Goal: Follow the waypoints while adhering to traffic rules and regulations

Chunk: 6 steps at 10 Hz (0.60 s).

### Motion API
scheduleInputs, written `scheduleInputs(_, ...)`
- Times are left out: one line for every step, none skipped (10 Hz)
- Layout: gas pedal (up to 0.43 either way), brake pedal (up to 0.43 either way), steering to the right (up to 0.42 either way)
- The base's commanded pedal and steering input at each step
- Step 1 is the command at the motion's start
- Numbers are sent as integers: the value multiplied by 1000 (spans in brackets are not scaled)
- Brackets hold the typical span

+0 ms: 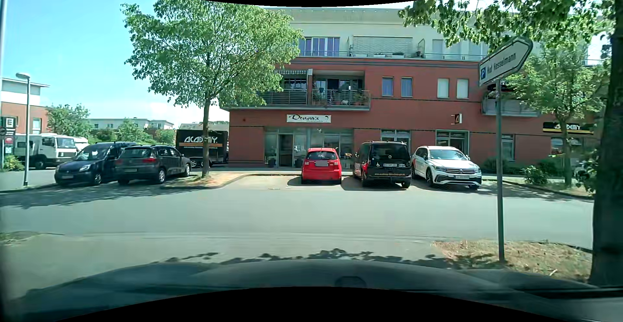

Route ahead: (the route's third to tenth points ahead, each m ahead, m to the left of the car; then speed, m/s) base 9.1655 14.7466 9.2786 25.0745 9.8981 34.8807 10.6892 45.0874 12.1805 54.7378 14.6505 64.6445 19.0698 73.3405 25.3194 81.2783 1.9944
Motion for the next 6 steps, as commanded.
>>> scheduleInputs(0,226,-20)
scheduleInputs(0,226,-19)
scheduleInputs(0,226,-21)
scheduleInputs(0,232,-25)
scheduleInputs(0,232,-30)
scheduleInputs(0,238,-34)
